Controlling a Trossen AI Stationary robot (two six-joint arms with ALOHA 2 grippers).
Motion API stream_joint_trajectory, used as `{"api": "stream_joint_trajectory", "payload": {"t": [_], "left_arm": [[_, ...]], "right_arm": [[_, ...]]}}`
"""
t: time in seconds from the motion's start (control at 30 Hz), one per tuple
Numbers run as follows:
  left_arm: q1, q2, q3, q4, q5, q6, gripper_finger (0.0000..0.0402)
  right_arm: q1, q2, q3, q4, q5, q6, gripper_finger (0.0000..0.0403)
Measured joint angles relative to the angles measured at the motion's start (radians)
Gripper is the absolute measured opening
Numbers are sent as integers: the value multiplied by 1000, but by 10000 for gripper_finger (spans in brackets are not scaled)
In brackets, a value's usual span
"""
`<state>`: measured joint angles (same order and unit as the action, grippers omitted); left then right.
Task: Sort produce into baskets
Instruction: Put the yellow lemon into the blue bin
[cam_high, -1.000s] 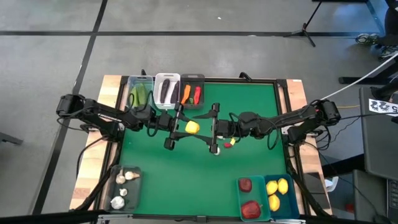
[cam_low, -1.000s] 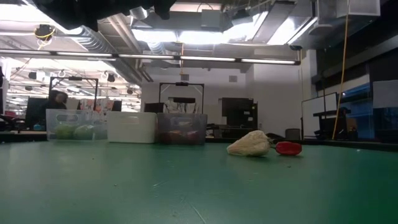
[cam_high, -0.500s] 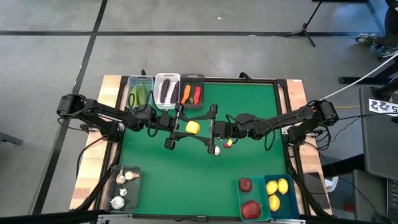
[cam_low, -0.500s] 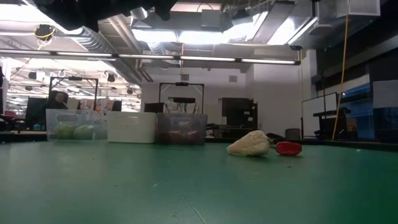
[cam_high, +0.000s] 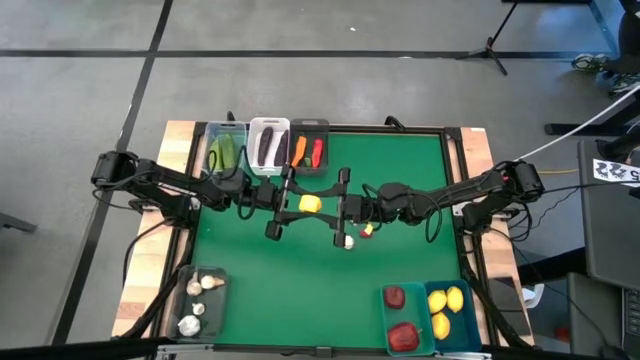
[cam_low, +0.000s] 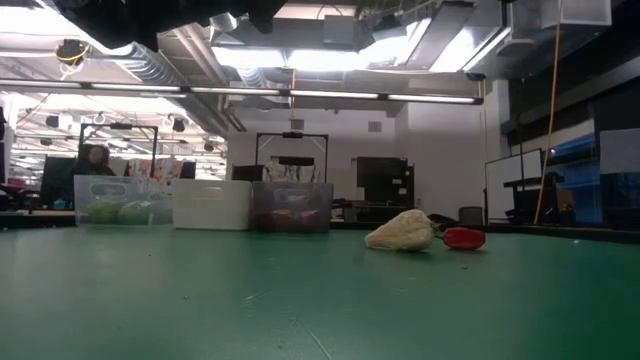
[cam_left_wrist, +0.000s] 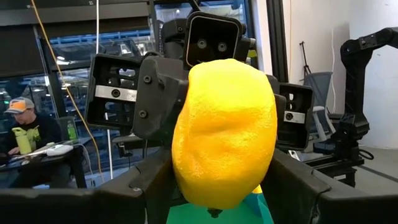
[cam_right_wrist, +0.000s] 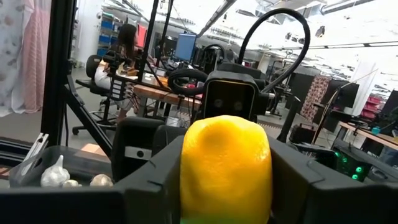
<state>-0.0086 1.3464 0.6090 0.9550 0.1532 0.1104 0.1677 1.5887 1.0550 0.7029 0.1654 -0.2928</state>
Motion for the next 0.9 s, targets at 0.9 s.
{"api": "stream_joint_trajectory", "payload": {"t": [0.9], "left_arm": [[-44,-3,0,-398,-68,-182,281]], "right_arm": [[317,-325,0,-987,88,562,174]]}}
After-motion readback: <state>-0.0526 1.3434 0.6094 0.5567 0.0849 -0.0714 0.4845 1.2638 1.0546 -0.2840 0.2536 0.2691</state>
